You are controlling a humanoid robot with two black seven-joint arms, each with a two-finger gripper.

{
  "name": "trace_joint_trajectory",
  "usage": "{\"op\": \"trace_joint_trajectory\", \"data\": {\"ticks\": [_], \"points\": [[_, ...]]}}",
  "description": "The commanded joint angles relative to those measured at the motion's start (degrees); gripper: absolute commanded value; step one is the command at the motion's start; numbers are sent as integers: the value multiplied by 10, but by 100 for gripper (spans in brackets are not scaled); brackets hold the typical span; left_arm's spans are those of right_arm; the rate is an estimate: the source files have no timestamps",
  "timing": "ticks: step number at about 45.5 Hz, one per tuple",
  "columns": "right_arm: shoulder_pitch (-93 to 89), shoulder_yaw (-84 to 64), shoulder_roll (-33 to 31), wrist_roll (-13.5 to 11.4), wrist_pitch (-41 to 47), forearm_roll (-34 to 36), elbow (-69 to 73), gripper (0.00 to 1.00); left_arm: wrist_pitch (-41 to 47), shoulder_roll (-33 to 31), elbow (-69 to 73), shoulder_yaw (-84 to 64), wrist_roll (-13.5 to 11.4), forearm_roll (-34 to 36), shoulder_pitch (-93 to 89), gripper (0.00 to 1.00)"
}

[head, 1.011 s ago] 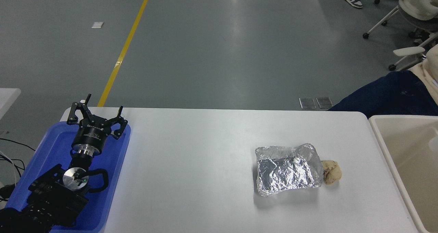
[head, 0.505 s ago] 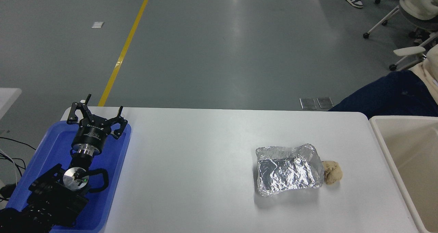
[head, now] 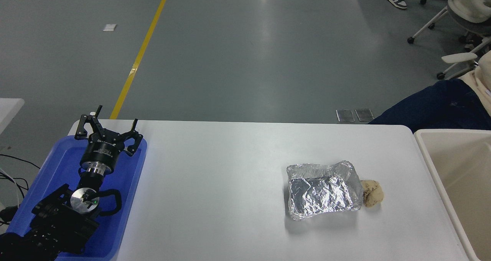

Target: Pick up paper cup place in dustbin

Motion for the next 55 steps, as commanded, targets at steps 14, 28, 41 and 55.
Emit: {"op": "trace_joint_trajectory", "data": {"ticks": [14, 28, 41, 55], "points": [[-18, 13, 6, -3, -140, 8, 0, 98, 0, 0, 0, 0, 0, 0, 0, 100], [17, 21, -12, -3, -144, 20, 67, 100, 0, 0, -1, 0, 0, 0, 0, 100], [193, 0, -198, -2, -136, 8, 414, 100, 0, 0, -1, 0, 0, 1, 0, 100], [482, -348, -121, 1, -119, 9, 597, 100, 0, 0, 0, 1, 1, 1, 0, 100]]}}
